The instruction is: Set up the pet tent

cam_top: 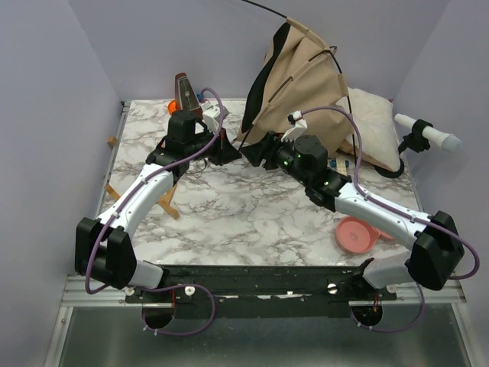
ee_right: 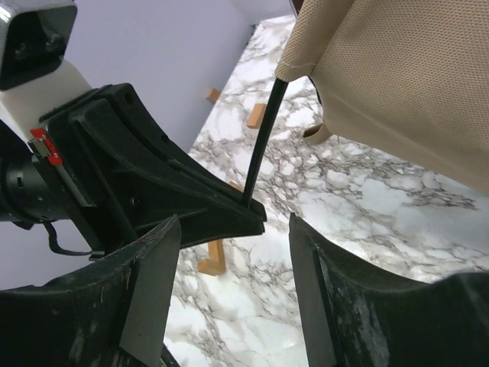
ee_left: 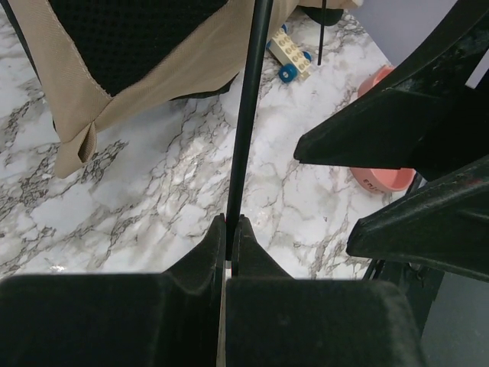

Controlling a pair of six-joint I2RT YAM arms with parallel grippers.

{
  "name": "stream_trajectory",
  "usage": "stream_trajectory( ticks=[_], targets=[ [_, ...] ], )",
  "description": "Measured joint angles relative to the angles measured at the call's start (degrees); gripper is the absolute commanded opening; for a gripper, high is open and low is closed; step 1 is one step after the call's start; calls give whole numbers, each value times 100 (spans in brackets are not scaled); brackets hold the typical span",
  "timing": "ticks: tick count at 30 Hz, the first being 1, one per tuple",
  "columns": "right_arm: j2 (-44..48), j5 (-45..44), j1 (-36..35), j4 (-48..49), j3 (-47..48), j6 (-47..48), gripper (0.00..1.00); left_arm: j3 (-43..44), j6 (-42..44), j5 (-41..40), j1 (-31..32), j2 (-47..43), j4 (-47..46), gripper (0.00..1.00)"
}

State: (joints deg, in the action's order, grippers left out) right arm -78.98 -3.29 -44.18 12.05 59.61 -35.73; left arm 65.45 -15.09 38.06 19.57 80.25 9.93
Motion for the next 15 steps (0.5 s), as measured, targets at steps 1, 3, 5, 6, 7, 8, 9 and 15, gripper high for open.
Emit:
stream_trajectory(
  ticks=[1, 3, 5, 6, 7, 8, 9, 15],
  targets=[
    [-22, 7, 0, 131, -39, -52, 64, 0, 0, 11, 7, 0, -15, 0],
    [-59, 9, 0, 389, -94, -166, 62, -2, 2, 13, 11, 0, -57, 0],
    [-114, 9, 4, 621, -94, -243, 61, -17, 2, 15, 11, -9, -111, 0],
    [-146, 7, 4, 717, -94, -284, 60, -33, 4, 17, 15, -13, -131, 0],
    [-179, 2, 4, 785, -92, -317, 60, -35, 4, 17, 17, -20, -129, 0],
    [-236, 2, 13, 861, -87, -350, 59, -42, 4, 17, 17, -22, -144, 0],
    [-286, 0, 31, 911, -83, -374, 58, -52, 4, 17, 22, -31, -175, 0],
    [-732, 13, 146, 1054, -15, -588, 54, -79, 4, 22, 37, -46, -249, 0]
  ],
)
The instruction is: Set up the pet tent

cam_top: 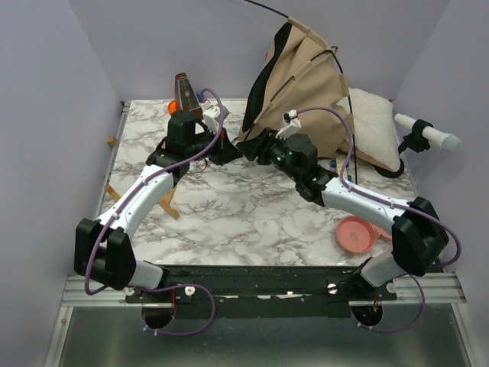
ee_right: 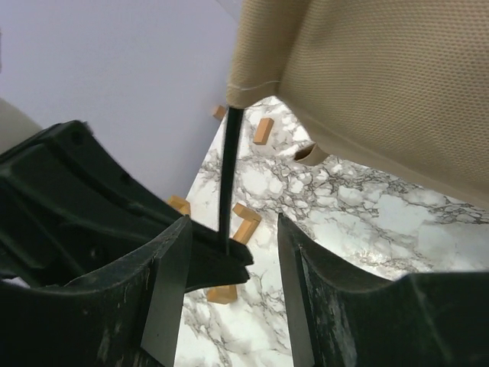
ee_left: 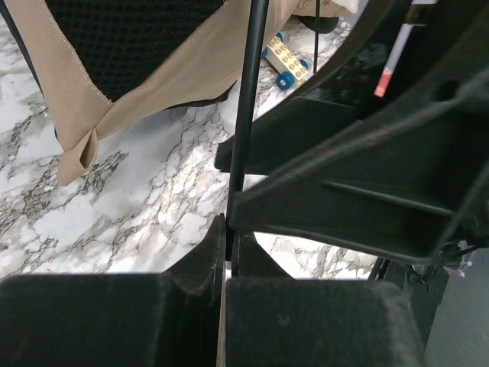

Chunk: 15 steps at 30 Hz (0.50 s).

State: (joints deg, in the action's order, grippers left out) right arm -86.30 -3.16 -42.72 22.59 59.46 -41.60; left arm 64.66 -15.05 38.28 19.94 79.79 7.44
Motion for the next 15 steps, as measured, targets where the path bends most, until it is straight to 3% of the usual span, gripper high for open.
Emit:
stream_trajectory(
  ticks=[6, 12, 13, 14, 15],
  targets=[
    [-278, 175, 136, 251, 17, -234, 32, -26, 4, 0, 7, 0, -35, 0],
    [-308, 391, 289, 671, 15, -577, 1, -55, 79, 2, 42, 0, -87, 0],
    [-308, 448, 339, 728, 2, -667, 0, -59, 107, 2, 44, 0, -160, 1],
    [-310, 511, 382, 804, -28, -745, 0, -59, 142, 2, 48, 0, -212, 14],
    [-317, 586, 420, 911, -76, -863, 0, -66, 170, 2, 50, -4, -256, 34]
  ],
)
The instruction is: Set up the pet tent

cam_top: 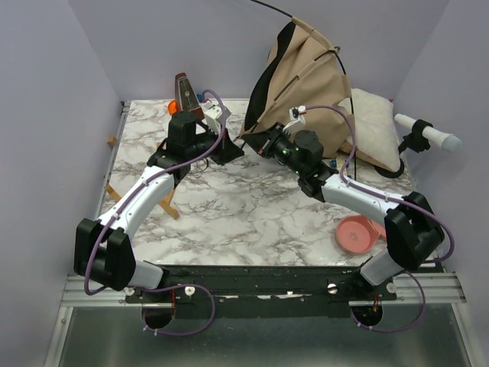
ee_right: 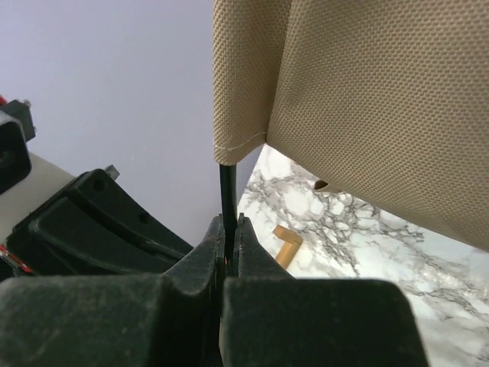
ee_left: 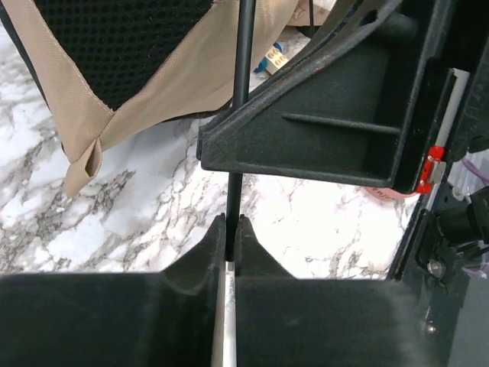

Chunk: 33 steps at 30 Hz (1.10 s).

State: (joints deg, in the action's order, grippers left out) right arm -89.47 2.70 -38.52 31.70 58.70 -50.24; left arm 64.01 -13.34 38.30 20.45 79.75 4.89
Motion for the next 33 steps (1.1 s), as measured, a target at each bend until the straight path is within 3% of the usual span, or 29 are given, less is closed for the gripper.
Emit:
stream_trajectory(
  ticks=[1, 2, 8, 14, 19, 23, 33],
  targets=[
    [0, 31, 35, 37, -15, -52, 0, -22, 57, -4, 4, -15, -83, 66],
    [0, 90, 68, 122, -61, -140, 0, -44, 74, -7, 9, -28, -116, 78],
    [24, 367, 177, 623, -369, -588, 0, -219, 275, -557, 15, -297, -389, 98],
    [111, 586, 315, 776, -400, -776, 0, -1027, 219, -1832, 15, -1222, -1117, 99],
    [175, 726, 376, 817, -402, -846, 0, -2221, 63, -2610, 4, -1663, -2328, 99],
    [236, 774, 376, 813, -402, -855, 0, -2736, 114, -2658, 4, -1360, -2997, 93],
    [472, 802, 378, 782, -450, -866, 0, -2184, 254, -2245, 4, -22, -4041, 78]
  ],
)
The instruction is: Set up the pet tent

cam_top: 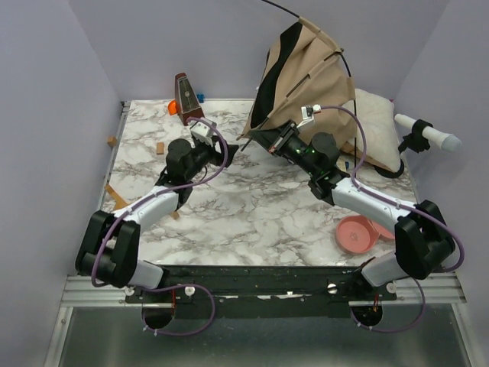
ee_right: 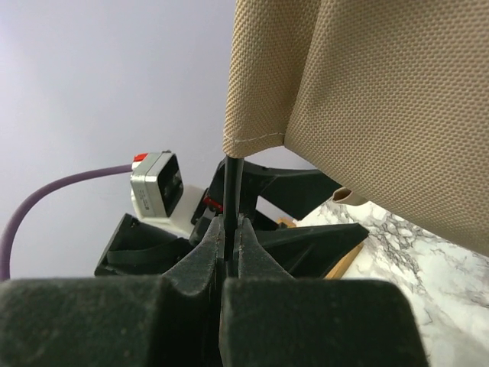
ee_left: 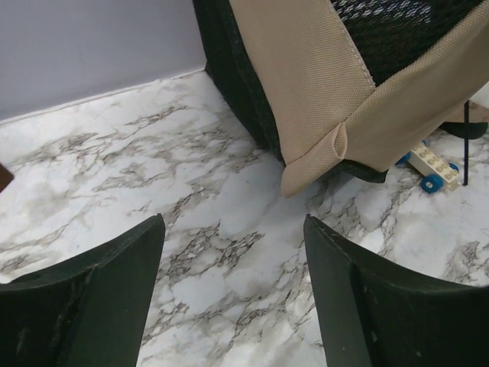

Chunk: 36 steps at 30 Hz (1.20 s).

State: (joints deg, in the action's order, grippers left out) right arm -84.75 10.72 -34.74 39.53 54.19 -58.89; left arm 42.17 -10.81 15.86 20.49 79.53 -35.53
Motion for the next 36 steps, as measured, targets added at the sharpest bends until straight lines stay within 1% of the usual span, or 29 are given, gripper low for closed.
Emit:
stream_trajectory(
  ticks=[2, 5, 7, 10, 16, 18, 20, 23, 24, 26, 27, 34, 36],
  targets=[
    [17, 0, 0, -22, 0, 2, 0, 92, -7, 151, 0, 160, -105, 75],
    [26, -2, 0, -50, 0, 7, 0, 225, -35, 402, 7, 400, -247, 73],
    [33, -2, 0, -70, 0, 22, 0, 273, -44, 533, 26, 485, -315, 69],
    [35, -2, 0, -72, 0, 26, 0, 297, -68, 654, 33, 546, -407, 68],
    [33, 0, 0, -76, 0, 26, 0, 380, -96, 767, 92, 651, -472, 58],
    [33, -2, 0, -76, 0, 26, 0, 446, -94, 782, 122, 697, -472, 52],
    [33, 0, 0, -79, 0, 26, 0, 501, -90, 793, 149, 721, -468, 45],
    [33, 0, 0, -76, 0, 26, 0, 603, -68, 796, 192, 765, -463, 26],
    [33, 0, 0, -79, 0, 26, 0, 623, -57, 796, 203, 774, -466, 18],
    [33, 0, 0, -76, 0, 26, 0, 643, -26, 798, 227, 782, -461, 5],
    [33, 0, 0, -76, 0, 26, 0, 643, -13, 796, 238, 782, -459, 1],
    [0, -20, 0, -7, 0, 87, 0, 616, 133, 778, 374, 789, -466, 0],
    [-26, -66, 0, 17, 0, 184, 0, 439, 188, 693, 492, 730, -544, 0]
  ],
)
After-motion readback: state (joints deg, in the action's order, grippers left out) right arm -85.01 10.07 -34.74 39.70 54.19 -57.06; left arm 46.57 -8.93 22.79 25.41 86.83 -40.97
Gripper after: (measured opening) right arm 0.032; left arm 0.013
